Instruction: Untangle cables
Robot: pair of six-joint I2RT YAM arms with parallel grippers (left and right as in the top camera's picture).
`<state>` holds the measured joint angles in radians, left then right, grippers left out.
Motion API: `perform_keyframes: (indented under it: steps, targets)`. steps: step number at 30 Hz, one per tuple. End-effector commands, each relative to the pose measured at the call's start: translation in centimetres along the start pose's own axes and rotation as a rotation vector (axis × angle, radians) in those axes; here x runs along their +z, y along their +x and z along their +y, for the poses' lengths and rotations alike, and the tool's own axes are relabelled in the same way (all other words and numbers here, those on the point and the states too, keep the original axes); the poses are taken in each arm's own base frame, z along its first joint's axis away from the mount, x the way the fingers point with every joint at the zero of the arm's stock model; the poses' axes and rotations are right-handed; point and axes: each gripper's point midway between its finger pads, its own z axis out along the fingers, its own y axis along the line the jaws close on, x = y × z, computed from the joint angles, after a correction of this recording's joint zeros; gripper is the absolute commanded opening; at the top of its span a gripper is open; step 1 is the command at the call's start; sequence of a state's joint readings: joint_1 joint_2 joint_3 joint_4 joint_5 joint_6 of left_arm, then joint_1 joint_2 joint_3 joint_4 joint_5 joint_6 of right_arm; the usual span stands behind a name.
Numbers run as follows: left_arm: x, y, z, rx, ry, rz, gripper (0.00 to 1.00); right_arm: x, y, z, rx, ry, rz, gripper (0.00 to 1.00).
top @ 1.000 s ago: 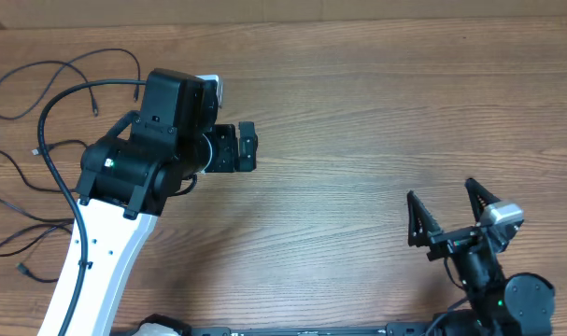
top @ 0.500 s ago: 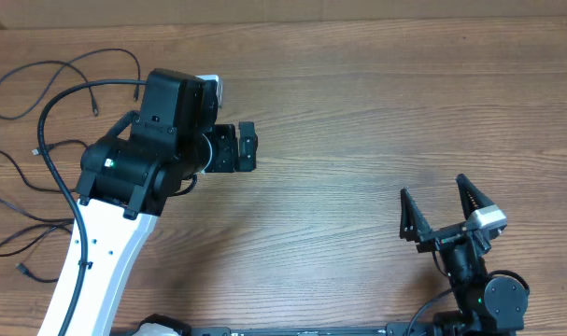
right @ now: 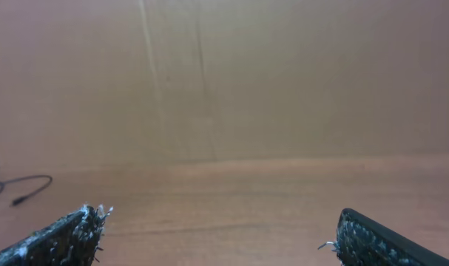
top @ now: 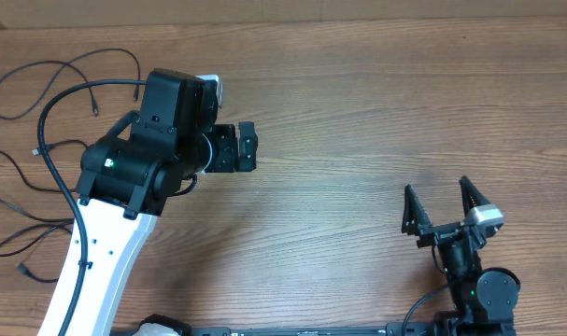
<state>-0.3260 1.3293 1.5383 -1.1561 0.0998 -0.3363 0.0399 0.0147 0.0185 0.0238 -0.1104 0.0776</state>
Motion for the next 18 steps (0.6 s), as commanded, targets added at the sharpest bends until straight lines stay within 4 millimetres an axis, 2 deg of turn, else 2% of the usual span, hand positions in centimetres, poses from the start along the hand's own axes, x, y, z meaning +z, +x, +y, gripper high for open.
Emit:
perform_keyframes:
  steps: [1,3,18]
  targets:
    - [-0.2,-0.5,-0.1,0.018,-0.001,-0.013,1.00,-0.1,1.3,-1.0,0.001,0.051,0.041,1.00]
    - [-0.2,-0.5,-0.1,0.018,-0.001,-0.013,0.99,-0.2,2.7,-1.3,0.007,0.066,0.095,1.00]
    - [-0.2,-0.5,-0.1,0.018,-0.001,-0.013,1.00,-0.4,2.6,-3.0,-0.068,0.145,0.095,1.00]
